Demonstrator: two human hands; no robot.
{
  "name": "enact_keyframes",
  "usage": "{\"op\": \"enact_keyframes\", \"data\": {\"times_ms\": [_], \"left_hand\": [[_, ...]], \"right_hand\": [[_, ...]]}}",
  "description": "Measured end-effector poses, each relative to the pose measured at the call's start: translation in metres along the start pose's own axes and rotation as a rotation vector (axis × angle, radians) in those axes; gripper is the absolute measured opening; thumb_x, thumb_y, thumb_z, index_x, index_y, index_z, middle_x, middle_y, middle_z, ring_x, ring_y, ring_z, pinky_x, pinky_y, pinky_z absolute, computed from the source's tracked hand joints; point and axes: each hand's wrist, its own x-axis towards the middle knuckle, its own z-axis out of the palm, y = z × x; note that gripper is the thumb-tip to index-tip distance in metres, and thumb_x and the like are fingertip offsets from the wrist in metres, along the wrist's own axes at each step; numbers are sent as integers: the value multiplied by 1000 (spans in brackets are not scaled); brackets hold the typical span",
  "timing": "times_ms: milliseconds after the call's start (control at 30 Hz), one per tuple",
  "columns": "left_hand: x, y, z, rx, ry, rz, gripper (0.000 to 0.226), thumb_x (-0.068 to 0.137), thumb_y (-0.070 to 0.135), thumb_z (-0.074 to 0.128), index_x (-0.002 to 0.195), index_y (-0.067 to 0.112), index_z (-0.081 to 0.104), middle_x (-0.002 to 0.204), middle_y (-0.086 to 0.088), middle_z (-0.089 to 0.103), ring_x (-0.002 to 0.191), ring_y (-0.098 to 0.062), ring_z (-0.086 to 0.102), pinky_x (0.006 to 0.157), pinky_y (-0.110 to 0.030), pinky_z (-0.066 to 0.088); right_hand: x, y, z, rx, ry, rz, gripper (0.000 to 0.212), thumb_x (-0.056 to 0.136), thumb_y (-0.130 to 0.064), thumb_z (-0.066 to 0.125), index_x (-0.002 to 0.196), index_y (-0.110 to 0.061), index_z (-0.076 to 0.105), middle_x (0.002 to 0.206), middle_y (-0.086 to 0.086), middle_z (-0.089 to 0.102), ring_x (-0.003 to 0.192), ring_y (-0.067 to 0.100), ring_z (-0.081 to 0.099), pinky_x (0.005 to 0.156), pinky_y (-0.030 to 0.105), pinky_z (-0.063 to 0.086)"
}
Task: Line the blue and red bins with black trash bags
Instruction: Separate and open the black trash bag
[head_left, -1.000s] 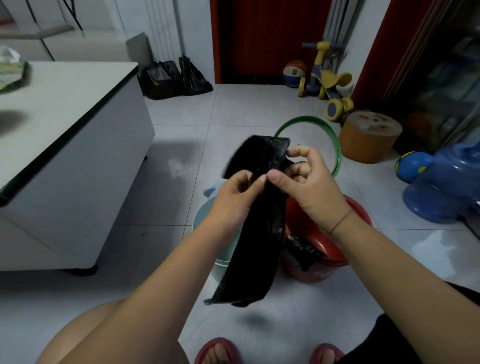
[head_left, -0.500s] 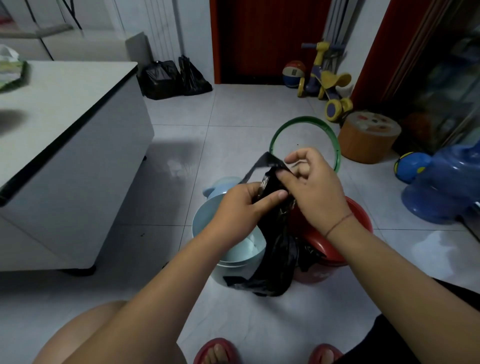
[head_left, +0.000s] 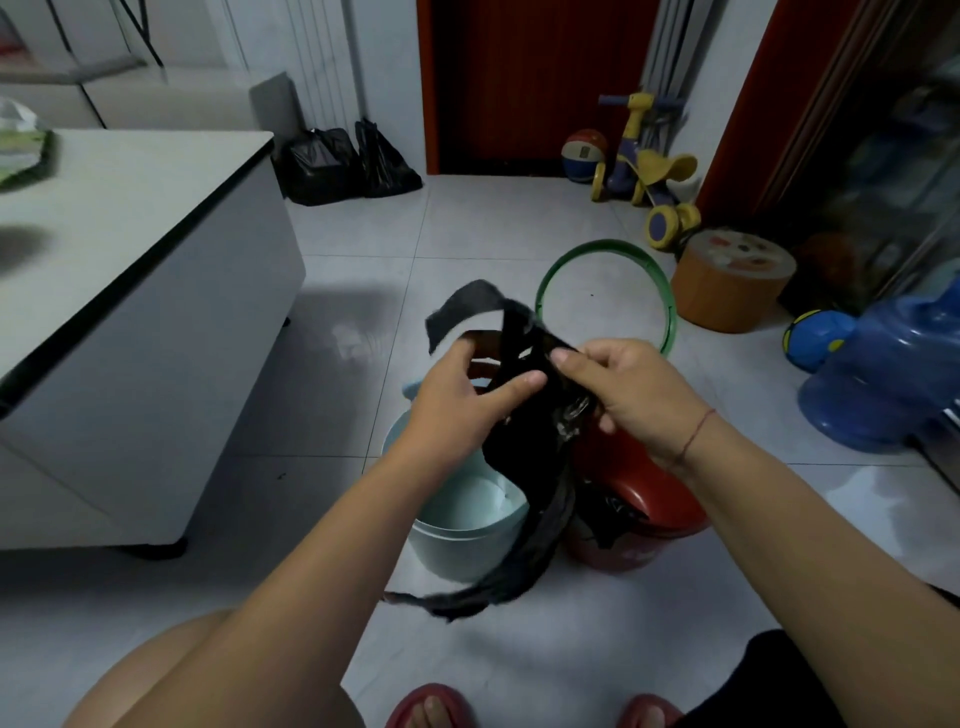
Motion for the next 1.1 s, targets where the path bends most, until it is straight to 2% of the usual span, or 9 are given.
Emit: {"op": "enact_keyframes", "data": {"times_ms": [167,333,467,533,633,733,867,967,1100], "left_hand": [[-1,1,4,-39,54,13,11,82,28,71,92,31,67,88,16,72,85,4,67,75,-9,48],[0,1,-5,-273,24,-127,26,74,34,75,98,26,70,94,8,75,93,-7,69,84,-21,51],[1,5,-14,-516,-81,-197,21,70,27,70,82,13,61,61,5,64,56,-9,62,55,-20,51],[2,9,-16,-613,-82,-217,32,76,27,66,98,4,61,73,-3,67,65,-13,63,68,-26,56],[1,13,-18,-610,-24,-241,52,82,31,61,120,-4,57,115,-24,63,100,-31,60,100,-43,47],[1,10,-17,-543,-34,-252,38,85,32,61,109,3,63,92,-14,67,86,-25,64,84,-35,55],[-2,7,-12,-465,-150,-246,21,79,35,65,82,16,69,75,-2,65,71,-17,62,68,-28,55],[-4,7,-13,-473,-198,-251,28,80,45,62,66,20,59,67,3,60,57,-11,59,56,-23,50],[-1,6,-19,-462,-152,-239,35,79,53,59,61,24,54,71,6,65,58,-11,60,55,-23,48]], "right_hand": [[-4,-2,2,94,-157,38,26,94,-20,52,73,-12,63,44,-7,56,29,4,38,32,15,29],[-2,-1,-7,290,-187,59,30,95,-26,48,74,-12,65,48,-4,57,30,2,41,29,12,26],[8,2,-22,469,-30,135,31,97,-26,46,74,-12,62,49,-3,58,33,3,44,27,12,24],[11,5,-26,503,10,198,28,96,-27,48,76,-13,61,55,-1,62,41,6,52,33,14,34],[14,13,-25,468,20,259,20,93,-25,53,88,-9,63,78,9,65,68,20,60,64,30,50],[13,14,-19,386,-30,154,20,82,-30,64,89,-12,62,82,6,65,73,16,62,68,25,50],[15,21,-10,323,-37,134,47,67,-37,72,107,-13,65,91,0,71,81,6,66,76,20,50],[15,25,-8,344,16,134,7,81,-17,69,77,-15,74,71,-2,73,64,6,66,65,19,52],[18,24,-15,424,106,67,23,85,-12,63,64,-16,71,61,-5,70,56,4,63,56,15,51]]}}
